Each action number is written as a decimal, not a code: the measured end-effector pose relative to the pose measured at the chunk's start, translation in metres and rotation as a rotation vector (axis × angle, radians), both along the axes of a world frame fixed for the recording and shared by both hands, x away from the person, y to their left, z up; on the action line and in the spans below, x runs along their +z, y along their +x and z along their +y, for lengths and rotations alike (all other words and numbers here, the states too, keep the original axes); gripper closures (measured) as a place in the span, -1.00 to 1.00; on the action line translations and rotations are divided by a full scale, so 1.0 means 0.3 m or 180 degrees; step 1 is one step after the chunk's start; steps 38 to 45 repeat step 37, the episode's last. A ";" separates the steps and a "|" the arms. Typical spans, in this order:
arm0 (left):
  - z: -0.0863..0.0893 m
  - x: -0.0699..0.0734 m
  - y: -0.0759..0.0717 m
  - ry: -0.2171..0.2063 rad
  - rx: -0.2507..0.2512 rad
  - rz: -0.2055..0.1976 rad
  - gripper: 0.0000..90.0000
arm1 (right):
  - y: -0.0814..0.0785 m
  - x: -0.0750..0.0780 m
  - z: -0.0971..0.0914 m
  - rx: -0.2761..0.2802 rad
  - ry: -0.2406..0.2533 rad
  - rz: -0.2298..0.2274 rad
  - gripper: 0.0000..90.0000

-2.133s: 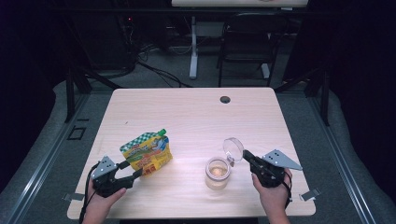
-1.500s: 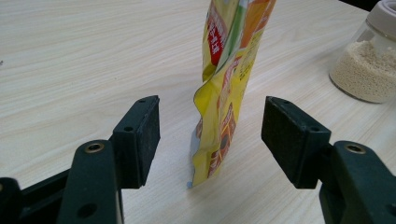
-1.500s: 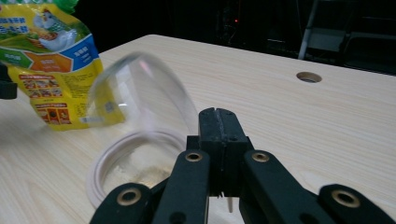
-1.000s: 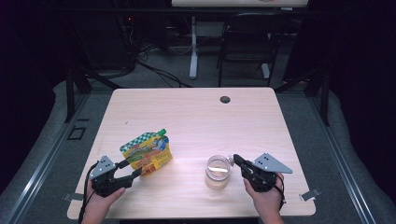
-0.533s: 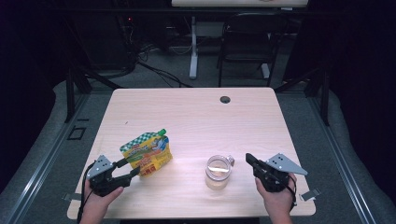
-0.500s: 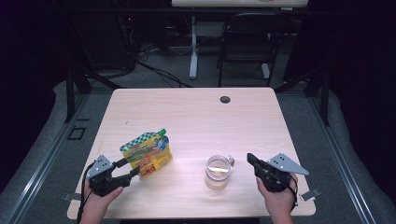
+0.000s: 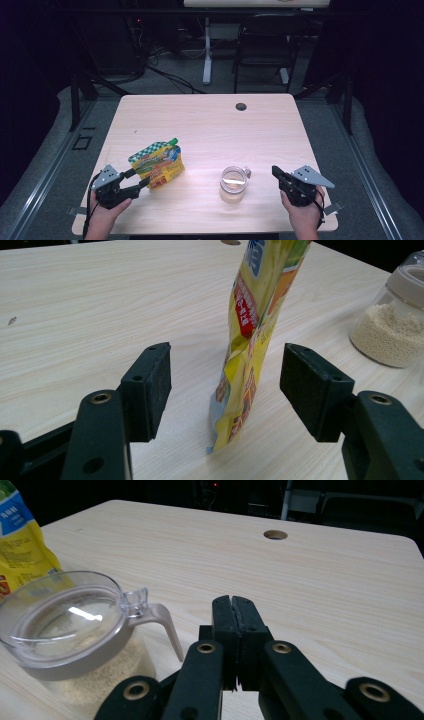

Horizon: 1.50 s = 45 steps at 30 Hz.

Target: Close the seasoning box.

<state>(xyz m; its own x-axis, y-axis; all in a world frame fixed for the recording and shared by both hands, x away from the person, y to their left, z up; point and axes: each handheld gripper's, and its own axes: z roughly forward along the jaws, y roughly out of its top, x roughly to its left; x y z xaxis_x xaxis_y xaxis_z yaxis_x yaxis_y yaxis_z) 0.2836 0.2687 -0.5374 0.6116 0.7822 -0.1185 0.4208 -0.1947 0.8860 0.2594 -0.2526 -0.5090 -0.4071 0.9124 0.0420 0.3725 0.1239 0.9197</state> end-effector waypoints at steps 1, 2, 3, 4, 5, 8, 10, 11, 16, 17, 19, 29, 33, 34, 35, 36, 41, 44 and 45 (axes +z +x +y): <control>-0.001 -0.001 0.003 0.0004 -0.0002 -0.0001 -0.16 | 0.001 -0.004 -0.003 -0.0009 0.0002 0.0016 0.97; -0.001 -0.003 0.005 0.0010 -0.0006 0.0005 -0.16 | 0.003 -0.009 -0.006 -0.0028 0.0000 0.0037 0.96; -0.002 -0.005 0.007 0.0016 -0.0004 0.0016 -0.16 | 0.006 -0.015 -0.012 -0.0042 -0.0010 0.0064 0.93; -0.003 -0.008 0.010 0.0010 -0.0004 0.0011 -0.16 | 0.009 -0.024 -0.016 -0.0064 0.0012 0.0085 0.93; -0.003 -0.009 0.012 0.0017 -0.0008 0.0021 -0.16 | 0.013 -0.031 -0.021 -0.0070 0.0016 0.0126 0.91; -0.007 -0.013 0.018 0.0026 -0.0032 0.0040 -0.16 | 0.021 -0.053 -0.036 -0.0143 0.0038 0.0184 0.82; -0.012 -0.016 0.022 0.0032 -0.0046 0.0048 -0.16 | 0.025 -0.063 -0.047 -0.0177 0.0057 0.0247 0.77; -0.013 -0.017 0.024 0.0046 -0.0057 0.0044 -0.16 | 0.028 -0.070 -0.050 -0.0199 0.0074 0.0256 0.72; -0.018 -0.020 0.029 0.0040 -0.0079 0.0051 -0.16 | 0.041 -0.100 -0.061 -0.0320 0.0040 0.0328 0.34; -0.019 -0.020 0.030 0.0050 -0.0074 0.0057 -0.16 | 0.042 -0.103 -0.061 -0.0338 0.0028 0.0343 0.29; -0.021 -0.022 0.033 0.0048 -0.0084 0.0074 -0.16 | 0.046 -0.111 -0.060 -0.0346 0.0010 0.0352 0.19; -0.028 -0.025 0.044 0.0030 -0.0058 0.0066 -0.17 | 0.056 -0.133 -0.041 -0.0286 -0.0122 0.0393 0.00; -0.026 -0.019 0.049 0.0030 -0.0061 0.0070 -0.18 | 0.052 -0.136 -0.041 -0.0294 -0.0150 0.0388 -0.02; -0.026 -0.018 0.049 0.0023 -0.0070 0.0074 -0.18 | 0.050 -0.136 -0.043 -0.0299 -0.0156 0.0387 -0.03; -0.027 -0.018 0.050 0.0021 -0.0077 0.0075 -0.18 | 0.048 -0.136 -0.046 -0.0301 -0.0167 0.0383 -0.03; -0.028 -0.018 0.050 0.0014 -0.0090 0.0063 -0.18 | 0.045 -0.135 -0.049 -0.0322 -0.0169 0.0376 -0.03; -0.029 -0.017 0.049 0.0012 -0.0098 0.0070 -0.18 | 0.044 -0.136 -0.052 -0.0326 -0.0138 0.0357 -0.04; -0.029 -0.017 0.049 0.0012 -0.0098 0.0070 -0.18 | 0.044 -0.136 -0.052 -0.0326 -0.0138 0.0357 -0.04; -0.029 -0.017 0.049 0.0012 -0.0098 0.0070 -0.18 | 0.044 -0.136 -0.052 -0.0326 -0.0138 0.0357 -0.04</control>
